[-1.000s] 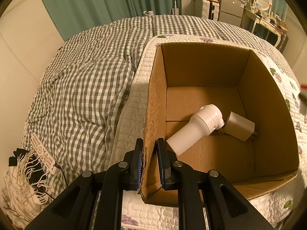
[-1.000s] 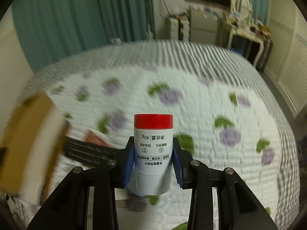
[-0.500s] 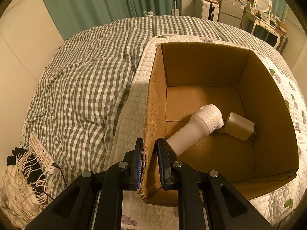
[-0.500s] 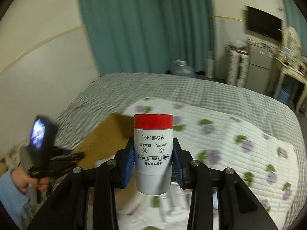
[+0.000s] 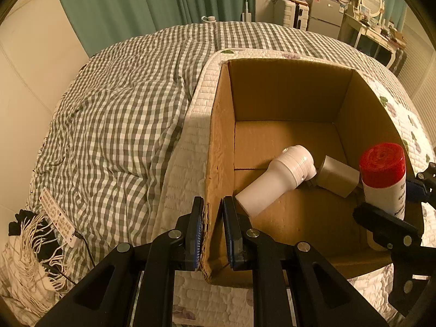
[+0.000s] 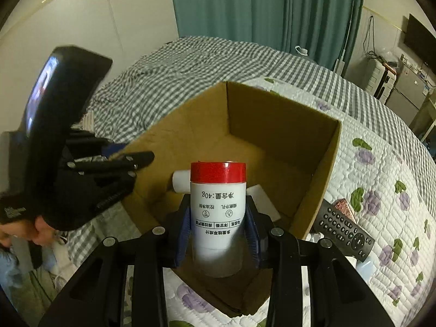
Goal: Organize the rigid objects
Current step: 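Grasp the red-capped white bottle with the right tool and drop it into the box, then grasp the light-blue earbud case with the right tool and drop it into the box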
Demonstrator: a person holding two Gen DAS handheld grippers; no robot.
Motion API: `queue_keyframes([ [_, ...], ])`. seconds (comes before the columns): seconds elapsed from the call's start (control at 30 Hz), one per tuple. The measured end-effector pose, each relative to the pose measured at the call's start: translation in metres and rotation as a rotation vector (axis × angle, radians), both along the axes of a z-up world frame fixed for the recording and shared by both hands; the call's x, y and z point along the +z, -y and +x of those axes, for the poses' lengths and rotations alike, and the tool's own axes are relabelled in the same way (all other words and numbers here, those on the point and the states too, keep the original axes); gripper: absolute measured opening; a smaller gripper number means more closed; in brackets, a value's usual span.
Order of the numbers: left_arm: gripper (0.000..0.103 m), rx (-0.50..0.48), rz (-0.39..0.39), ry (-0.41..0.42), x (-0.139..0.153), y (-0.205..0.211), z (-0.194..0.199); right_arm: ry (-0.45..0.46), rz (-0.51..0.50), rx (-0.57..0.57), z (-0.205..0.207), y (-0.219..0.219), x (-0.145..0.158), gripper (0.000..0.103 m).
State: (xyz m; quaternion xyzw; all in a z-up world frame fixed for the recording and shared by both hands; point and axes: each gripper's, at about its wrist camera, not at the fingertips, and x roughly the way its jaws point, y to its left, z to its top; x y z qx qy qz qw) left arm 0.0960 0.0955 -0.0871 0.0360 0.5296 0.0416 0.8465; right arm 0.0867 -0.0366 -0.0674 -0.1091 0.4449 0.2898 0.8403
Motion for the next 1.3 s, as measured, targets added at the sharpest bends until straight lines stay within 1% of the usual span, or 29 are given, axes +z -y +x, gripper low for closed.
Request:
queue_keyframes([
  [0.1, 0.014, -0.001, 0.002, 0.0, 0.0, 0.0, -0.001, 0.015, -0.009, -0.015, -0.002, 0.003, 0.001, 0.036],
  [0.23, 0.014, 0.0, 0.003, 0.0, 0.0, 0.001, -0.001, 0.028, -0.003, -0.032, 0.006, 0.009, 0.007, 0.036],
  [0.27, 0.014, -0.001, 0.004, 0.0, 0.0, 0.001, -0.001, 0.037, 0.003, -0.039, 0.006, 0.012, 0.01, 0.044],
  [0.3, 0.014, -0.001, 0.006, 0.0, 0.0, 0.001, -0.002, 0.057, 0.014, -0.052, 0.005, 0.016, 0.016, 0.061],
  [0.33, 0.015, -0.002, 0.005, 0.0, 0.0, 0.001, -0.003, 0.073, 0.022, -0.064, 0.004, 0.019, 0.021, 0.067],
  [0.37, 0.014, -0.006, -0.013, -0.01, -0.001, 0.001, -0.003, 0.094, 0.036, -0.078, 0.003, 0.025, 0.029, 0.07],
  [0.43, 0.014, -0.001, 0.004, -0.006, 0.0, 0.001, -0.005, 0.119, 0.06, -0.098, 0.002, 0.035, 0.042, 0.07],
  [0.5, 0.014, 0.002, -0.002, -0.008, 0.001, 0.0, -0.006, 0.148, 0.074, -0.129, 0.002, 0.051, 0.056, 0.076],
  [0.6, 0.014, 0.003, 0.001, -0.009, 0.003, 0.0, -0.007, 0.195, 0.076, -0.182, 0.001, 0.076, 0.071, 0.078],
  [0.67, 0.014, 0.003, 0.004, -0.01, 0.003, 0.0, -0.007, 0.21, 0.08, -0.218, 0.002, 0.093, 0.078, 0.078],
  [0.77, 0.014, 0.005, 0.003, -0.012, 0.003, -0.001, -0.007, 0.207, 0.09, -0.304, 0.011, 0.132, 0.078, 0.078],
  [0.87, 0.014, 0.001, 0.009, -0.016, 0.004, 0.0, -0.007, 0.205, 0.087, -0.392, 0.021, 0.17, 0.069, 0.078],
  [0.97, 0.014, 0.001, 0.012, -0.019, 0.004, 0.0, -0.008, 0.197, 0.047, -0.469, 0.03, 0.204, 0.049, 0.078],
  [1.03, 0.014, -0.001, 0.02, -0.021, 0.004, 0.002, -0.008, 0.173, 0.014, -0.523, 0.037, 0.226, 0.029, 0.078],
  [1.13, 0.014, 0.0, 0.023, -0.023, 0.004, 0.002, -0.007, 0.108, 0.018, -0.572, 0.044, 0.247, -0.007, 0.078],
  [1.23, 0.014, -0.001, 0.027, -0.025, 0.005, 0.002, -0.008, 0.038, 0.014, -0.59, 0.045, 0.258, -0.042, 0.078],
  [1.3, 0.014, -0.002, 0.029, -0.027, 0.005, 0.001, -0.008, 0.007, -0.017, -0.589, 0.046, 0.256, -0.065, 0.078],
])
